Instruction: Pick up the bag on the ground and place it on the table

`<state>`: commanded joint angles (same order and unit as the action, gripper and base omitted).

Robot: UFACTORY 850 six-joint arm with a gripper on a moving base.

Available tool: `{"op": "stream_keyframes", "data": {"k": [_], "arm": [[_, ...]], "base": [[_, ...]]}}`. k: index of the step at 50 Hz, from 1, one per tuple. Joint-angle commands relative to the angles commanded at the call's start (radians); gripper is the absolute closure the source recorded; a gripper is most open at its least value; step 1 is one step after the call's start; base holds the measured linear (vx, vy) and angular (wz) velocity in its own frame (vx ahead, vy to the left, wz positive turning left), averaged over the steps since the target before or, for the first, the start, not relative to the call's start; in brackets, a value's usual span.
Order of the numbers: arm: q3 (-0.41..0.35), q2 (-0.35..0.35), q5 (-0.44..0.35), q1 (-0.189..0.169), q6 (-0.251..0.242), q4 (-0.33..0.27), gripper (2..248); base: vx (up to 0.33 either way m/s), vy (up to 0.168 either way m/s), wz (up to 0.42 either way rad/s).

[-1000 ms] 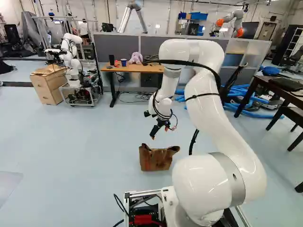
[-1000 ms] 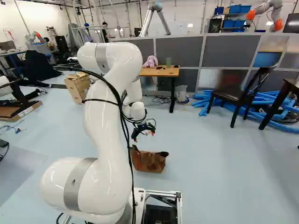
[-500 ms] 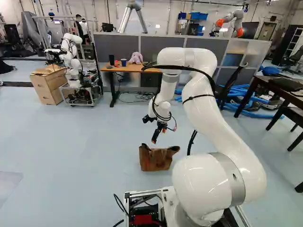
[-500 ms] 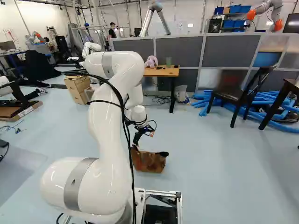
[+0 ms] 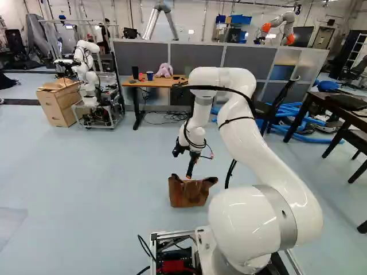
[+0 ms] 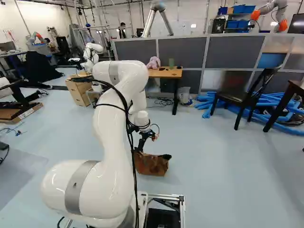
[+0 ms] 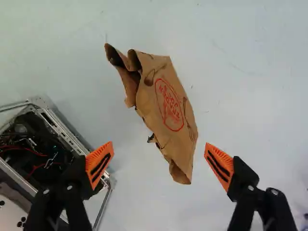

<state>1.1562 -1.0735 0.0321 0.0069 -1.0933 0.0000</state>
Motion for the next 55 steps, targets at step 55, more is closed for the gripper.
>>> {"op": "stream_keyframes", "data": {"k": [55], "arm": [[0.167, -0.211, 0.000, 0.000, -0.335, 0.000, 3]], "base": [[0.000, 0.000, 0.000]]}}
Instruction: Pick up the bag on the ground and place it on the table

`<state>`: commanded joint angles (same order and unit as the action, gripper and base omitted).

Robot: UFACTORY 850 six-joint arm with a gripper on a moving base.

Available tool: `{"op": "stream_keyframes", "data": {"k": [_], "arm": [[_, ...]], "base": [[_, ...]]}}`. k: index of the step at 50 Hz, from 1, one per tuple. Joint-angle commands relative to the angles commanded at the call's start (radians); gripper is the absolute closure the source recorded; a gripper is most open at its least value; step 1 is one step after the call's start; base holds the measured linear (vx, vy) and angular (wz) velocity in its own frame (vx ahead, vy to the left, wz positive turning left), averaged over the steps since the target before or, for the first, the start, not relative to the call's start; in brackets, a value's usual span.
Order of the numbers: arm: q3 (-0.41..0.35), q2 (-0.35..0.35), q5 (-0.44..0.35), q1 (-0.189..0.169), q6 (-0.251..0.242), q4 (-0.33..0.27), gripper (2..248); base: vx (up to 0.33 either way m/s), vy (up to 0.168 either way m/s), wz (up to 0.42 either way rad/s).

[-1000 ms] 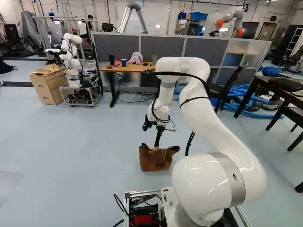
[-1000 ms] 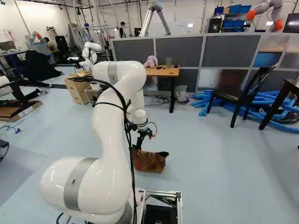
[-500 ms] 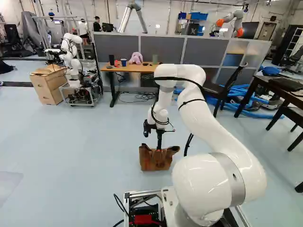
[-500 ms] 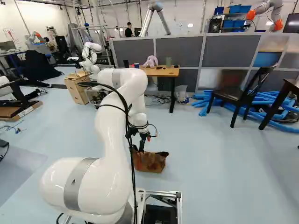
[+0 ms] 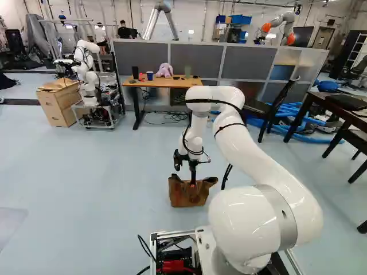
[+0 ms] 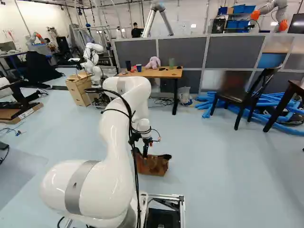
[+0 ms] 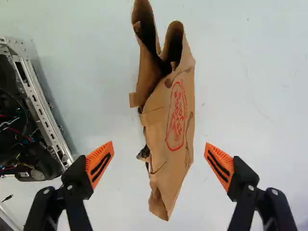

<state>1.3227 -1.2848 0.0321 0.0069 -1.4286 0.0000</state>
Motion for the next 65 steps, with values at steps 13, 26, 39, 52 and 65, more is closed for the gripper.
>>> {"op": "stream_keyframes", "data": {"k": [13, 26, 39, 52, 65], "arm": [[0.042, -0.050, 0.000, 0.000, 0.000, 0.000, 3], [0.086, -0.099, 0.000, 0.000, 0.000, 0.000, 3], [0.130, -0.149, 0.000, 0.000, 0.000, 0.000, 3], [0.177, -0.198, 0.000, 0.000, 0.000, 0.000, 3], [0.224, -0.248, 0.000, 0.000, 0.000, 0.000, 3]], "base": [[0.000, 0.000, 0.000], [0.000, 0.000, 0.000], [0.000, 0.000, 0.000], [0.000, 0.000, 0.000], [0.000, 0.000, 0.000]]}}
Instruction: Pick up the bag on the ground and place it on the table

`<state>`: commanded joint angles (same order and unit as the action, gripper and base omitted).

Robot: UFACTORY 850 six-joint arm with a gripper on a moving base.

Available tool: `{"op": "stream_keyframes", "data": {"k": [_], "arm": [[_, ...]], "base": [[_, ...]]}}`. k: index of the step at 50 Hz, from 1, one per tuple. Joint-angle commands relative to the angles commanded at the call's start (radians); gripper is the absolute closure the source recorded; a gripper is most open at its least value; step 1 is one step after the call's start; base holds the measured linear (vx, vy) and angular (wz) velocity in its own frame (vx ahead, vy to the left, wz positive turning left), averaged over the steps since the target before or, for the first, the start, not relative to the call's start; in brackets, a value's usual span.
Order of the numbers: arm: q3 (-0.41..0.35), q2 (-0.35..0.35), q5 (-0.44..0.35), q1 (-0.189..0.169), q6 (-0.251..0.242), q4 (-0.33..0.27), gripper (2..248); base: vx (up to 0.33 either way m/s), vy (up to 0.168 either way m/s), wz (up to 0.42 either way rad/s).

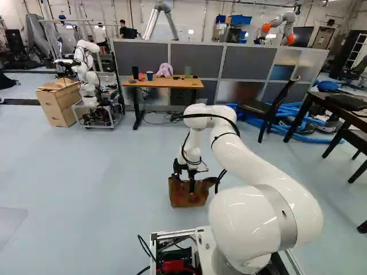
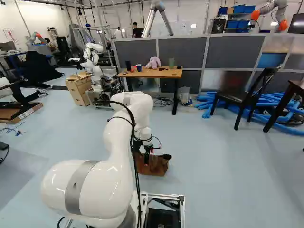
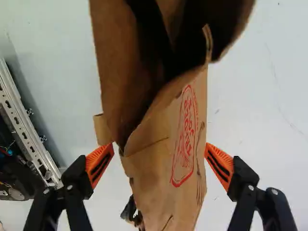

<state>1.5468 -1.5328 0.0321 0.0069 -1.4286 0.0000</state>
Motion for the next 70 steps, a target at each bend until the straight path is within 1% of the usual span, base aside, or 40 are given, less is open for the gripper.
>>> {"op": "stream_keyframes", "data": {"k": [23, 29, 30, 35, 36, 40, 41, 45, 46, 50, 51, 56, 57, 61, 62, 70], "arm": [[0.088, -0.089, 0.000, 0.000, 0.000, 0.000, 3], [0.100, -0.100, 0.000, 0.000, 0.000, 0.000, 3], [0.101, -0.101, 0.000, 0.000, 0.000, 0.000, 20], [0.103, -0.103, 0.000, 0.000, 0.000, 0.000, 20], [0.103, -0.104, 0.000, 0.000, 0.000, 0.000, 58], [0.103, -0.104, 0.000, 0.000, 0.000, 0.000, 58], [0.103, -0.104, 0.000, 0.000, 0.000, 0.000, 96], [0.103, -0.104, 0.000, 0.000, 0.000, 0.000, 96], [0.103, -0.104, 0.000, 0.000, 0.000, 0.000, 134], [0.103, -0.104, 0.000, 0.000, 0.000, 0.000, 134], [0.103, -0.104, 0.000, 0.000, 0.000, 0.000, 172], [0.103, -0.104, 0.000, 0.000, 0.000, 0.000, 172], [0.103, -0.104, 0.000, 0.000, 0.000, 0.000, 210], [0.103, -0.104, 0.000, 0.000, 0.000, 0.000, 210], [0.103, -0.104, 0.000, 0.000, 0.000, 0.000, 232], [0.103, -0.104, 0.000, 0.000, 0.000, 0.000, 232]], "base": [[0.000, 0.000, 0.000], [0.000, 0.000, 0.000], [0.000, 0.000, 0.000], [0.000, 0.000, 0.000], [0.000, 0.000, 0.000], [0.000, 0.000, 0.000], [0.000, 0.000, 0.000], [0.000, 0.000, 0.000], [0.000, 0.000, 0.000], [0.000, 0.000, 0.000], [0.000, 0.000, 0.000], [0.000, 0.000, 0.000], [0.000, 0.000, 0.000], [0.000, 0.000, 0.000], [0.000, 0.000, 0.000], [0.000, 0.000, 0.000]]}}
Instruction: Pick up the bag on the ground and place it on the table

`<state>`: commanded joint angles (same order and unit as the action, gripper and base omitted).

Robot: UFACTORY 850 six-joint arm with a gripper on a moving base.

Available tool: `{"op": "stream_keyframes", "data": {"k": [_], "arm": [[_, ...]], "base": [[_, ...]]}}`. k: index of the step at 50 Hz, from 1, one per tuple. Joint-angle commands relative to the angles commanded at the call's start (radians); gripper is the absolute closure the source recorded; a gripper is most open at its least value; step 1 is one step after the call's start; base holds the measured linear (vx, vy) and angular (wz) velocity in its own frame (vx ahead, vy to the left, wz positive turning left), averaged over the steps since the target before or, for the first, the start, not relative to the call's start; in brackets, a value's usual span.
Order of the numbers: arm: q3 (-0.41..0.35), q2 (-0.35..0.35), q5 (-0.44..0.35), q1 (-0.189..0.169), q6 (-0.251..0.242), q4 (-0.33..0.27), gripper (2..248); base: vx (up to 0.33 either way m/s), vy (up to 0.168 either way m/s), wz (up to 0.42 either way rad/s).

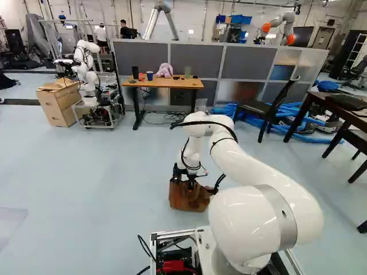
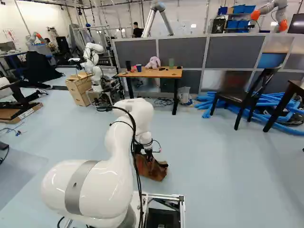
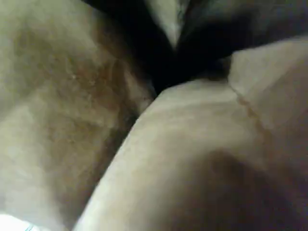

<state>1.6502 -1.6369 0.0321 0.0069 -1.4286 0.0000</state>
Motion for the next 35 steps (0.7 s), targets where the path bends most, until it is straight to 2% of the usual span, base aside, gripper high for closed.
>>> {"op": "stream_keyframes", "data": {"k": [35], "arm": [[-0.115, 0.116, 0.000, 0.000, 0.000, 0.000, 232]], "base": [[0.000, 0.000, 0.000]]}}
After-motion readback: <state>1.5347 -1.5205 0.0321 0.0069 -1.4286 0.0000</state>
